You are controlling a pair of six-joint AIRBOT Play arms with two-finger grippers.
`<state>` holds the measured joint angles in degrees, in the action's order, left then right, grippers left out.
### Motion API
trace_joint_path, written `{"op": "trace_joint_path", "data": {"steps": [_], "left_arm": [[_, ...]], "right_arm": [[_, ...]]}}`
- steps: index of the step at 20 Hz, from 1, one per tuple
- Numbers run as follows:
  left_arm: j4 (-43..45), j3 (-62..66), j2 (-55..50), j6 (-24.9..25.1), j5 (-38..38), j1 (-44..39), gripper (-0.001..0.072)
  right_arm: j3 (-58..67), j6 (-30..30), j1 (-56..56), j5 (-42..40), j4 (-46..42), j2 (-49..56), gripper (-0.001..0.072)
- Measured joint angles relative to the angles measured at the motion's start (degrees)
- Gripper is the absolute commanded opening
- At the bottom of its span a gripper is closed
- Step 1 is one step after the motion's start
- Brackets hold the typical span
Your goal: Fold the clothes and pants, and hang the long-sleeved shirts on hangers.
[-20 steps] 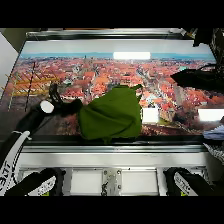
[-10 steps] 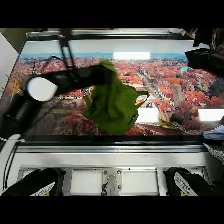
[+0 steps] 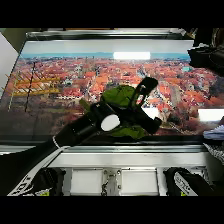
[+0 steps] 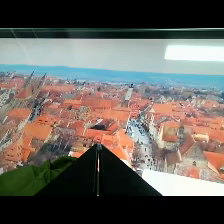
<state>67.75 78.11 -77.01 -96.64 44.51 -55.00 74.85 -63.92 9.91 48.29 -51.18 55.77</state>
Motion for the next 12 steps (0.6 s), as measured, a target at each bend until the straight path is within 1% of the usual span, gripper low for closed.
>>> {"op": "trace_joint_path", "data": {"steps": [4,8,10,12], "left_arm": [[7.37,-2.34,3.58,-5.57,9.09,9.73,0.0612],[13.22,-11.87,7.5,-11.82,12.5,21.84,0.0612],[13.51,-17.46,7.72,-14.01,13.16,29.73,0.0612],[9.66,-21.18,6.05,-14.58,13.38,38.36,0.0612]], "right_arm": [[0.0,0.02,0.0,3.61,-0.94,0.0,0.0007],[0.0,0.02,-0.04,6.82,-1.42,0.0,0.0007],[0.0,0.02,-0.07,7.76,-1.55,0.0,0.0007],[0.0,0.02,-0.07,8.31,-1.57,0.0,0.0007]]}}
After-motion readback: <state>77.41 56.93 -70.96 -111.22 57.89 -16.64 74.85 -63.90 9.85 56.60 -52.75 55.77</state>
